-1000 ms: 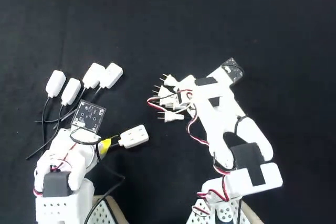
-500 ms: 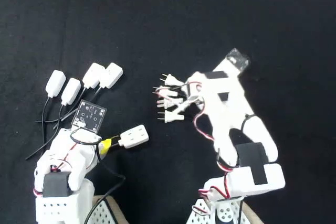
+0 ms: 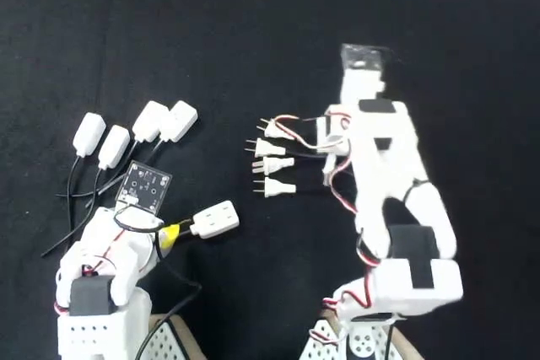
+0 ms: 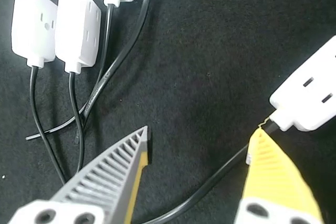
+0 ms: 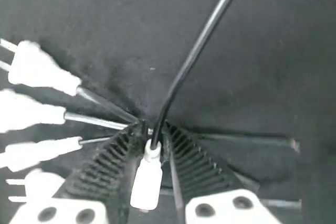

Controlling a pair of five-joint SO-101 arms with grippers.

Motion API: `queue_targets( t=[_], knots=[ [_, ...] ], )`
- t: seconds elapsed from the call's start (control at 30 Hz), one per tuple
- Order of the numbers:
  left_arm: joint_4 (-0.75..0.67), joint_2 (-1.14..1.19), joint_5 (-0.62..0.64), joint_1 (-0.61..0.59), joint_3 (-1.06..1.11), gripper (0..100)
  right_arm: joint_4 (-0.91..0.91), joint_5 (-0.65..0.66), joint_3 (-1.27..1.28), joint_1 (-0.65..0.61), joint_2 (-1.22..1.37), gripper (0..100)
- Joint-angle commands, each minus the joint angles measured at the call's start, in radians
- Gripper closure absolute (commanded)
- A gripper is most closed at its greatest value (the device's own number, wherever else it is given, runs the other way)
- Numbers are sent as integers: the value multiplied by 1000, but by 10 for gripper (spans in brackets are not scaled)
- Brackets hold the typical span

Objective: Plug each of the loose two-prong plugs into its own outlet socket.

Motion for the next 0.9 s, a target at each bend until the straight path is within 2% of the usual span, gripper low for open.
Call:
queue_targets(
  t=[0.0,0.07,0.2,0.47,0.87],
  knots=[
    [-21,-5,-8,10,-5,700,17,130,-101,-81,74,961],
    [-21,-5,-29,10,4,700,69,166,-137,-109,117,904],
    [-54,-6,-95,8,48,700,282,305,-285,-129,182,798],
    [-61,-6,-97,4,61,700,502,310,-487,-109,286,794],
    [-61,-6,-97,2,62,700,566,302,-509,-166,400,804]
  ],
)
